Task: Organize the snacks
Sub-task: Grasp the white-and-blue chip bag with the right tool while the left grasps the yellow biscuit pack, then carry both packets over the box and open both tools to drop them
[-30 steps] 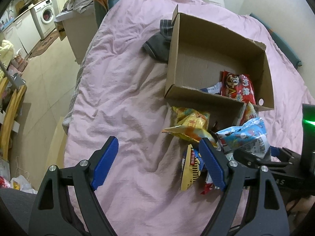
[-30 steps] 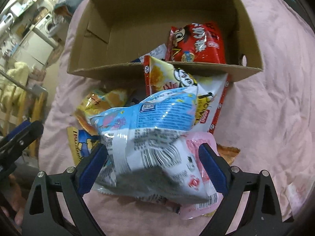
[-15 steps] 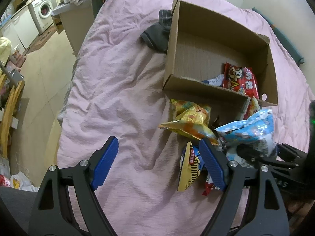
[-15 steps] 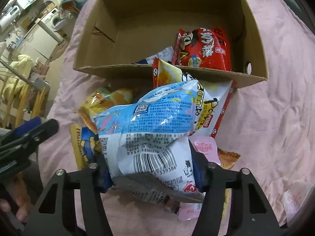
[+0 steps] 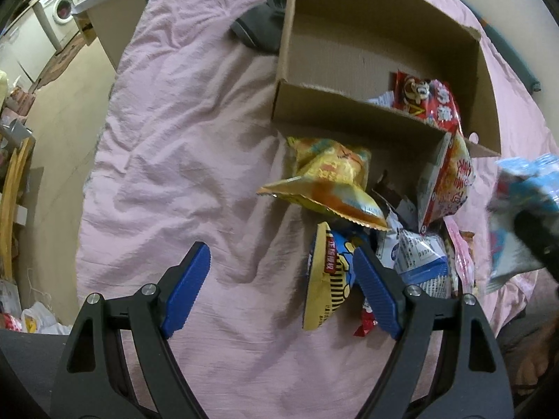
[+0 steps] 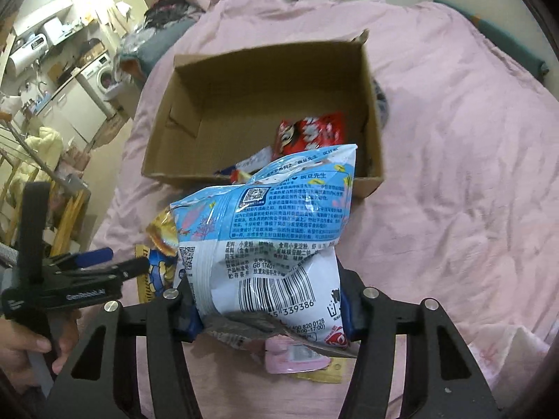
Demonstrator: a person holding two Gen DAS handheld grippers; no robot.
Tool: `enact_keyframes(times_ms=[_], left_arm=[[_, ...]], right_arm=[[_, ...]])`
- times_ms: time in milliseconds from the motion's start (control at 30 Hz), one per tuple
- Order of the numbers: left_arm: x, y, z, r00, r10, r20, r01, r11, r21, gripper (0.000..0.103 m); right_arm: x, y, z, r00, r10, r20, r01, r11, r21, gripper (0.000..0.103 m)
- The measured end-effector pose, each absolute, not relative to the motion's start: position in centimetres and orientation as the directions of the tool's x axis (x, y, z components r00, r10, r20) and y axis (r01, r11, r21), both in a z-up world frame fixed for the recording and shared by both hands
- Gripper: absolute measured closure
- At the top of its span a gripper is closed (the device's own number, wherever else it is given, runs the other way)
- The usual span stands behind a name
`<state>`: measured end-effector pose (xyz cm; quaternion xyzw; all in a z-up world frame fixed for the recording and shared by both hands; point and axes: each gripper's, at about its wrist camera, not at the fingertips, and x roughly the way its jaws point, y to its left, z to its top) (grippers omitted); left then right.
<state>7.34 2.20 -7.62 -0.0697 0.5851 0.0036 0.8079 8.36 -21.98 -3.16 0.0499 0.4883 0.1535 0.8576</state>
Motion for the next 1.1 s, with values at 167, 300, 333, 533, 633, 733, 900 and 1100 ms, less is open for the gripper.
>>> enact_keyframes(times_ms=[167,300,333,533,633,733,900,1100], left_arm=[[7.6,1.1,-8.9,0.276,-0.102,-0.956,-0.062,0.990,-0.124,0.031],[8.1,0.2,-9.9,0.239,-0.122,-0.963,-0.037,0.990,-0.135,0.050],[8.2,0.1,-10.2,0.229,-0.132,-0.964,-0.037,0.989,-0.144,0.051],[8.9,0.2,-10.7,0.208,-0.231,-0.950,-0.041,0.969,-0.245,0.074],[8.5,0.1,-10.2,0.207,-0.239,-0.949,-0.028,0.968,-0.250,0.080],[7.5,0.0,-9.1,0.232,-0.220,-0.948,0.003,0.974,-0.225,0.082],[5.5,1.4,-6.4,0.265,-0.219,-0.939,-0.022,0.972,-0.233,0.082],[3.1,3.1,-1.3,0.391,-0.162,-0.906,-0.027,0.982,-0.187,0.082]], right_arm=[[7.8,-23.4,-2.9,0.493,0.304,-0.815,-0.199,0.952,0.234,0.044],[7.5,-24.6,-3.1,0.491,0.301,-0.818,-0.185,0.953,0.240,0.044],[7.4,-25.0,-3.2,0.488,0.301,-0.819,-0.177,0.953,0.245,0.044],[7.5,-25.7,-3.3,0.483,0.316,-0.817,-0.160,0.949,0.272,0.044],[7.6,-25.6,-3.2,0.486,0.326,-0.811,-0.166,0.945,0.281,0.044],[7.7,-25.3,-3.0,0.488,0.332,-0.808,-0.176,0.943,0.281,0.044],[7.6,-24.6,-2.5,0.504,0.327,-0.800,-0.189,0.945,0.267,0.044],[7.0,-24.4,-0.2,0.573,0.322,-0.753,-0.211,0.947,0.244,0.044]])
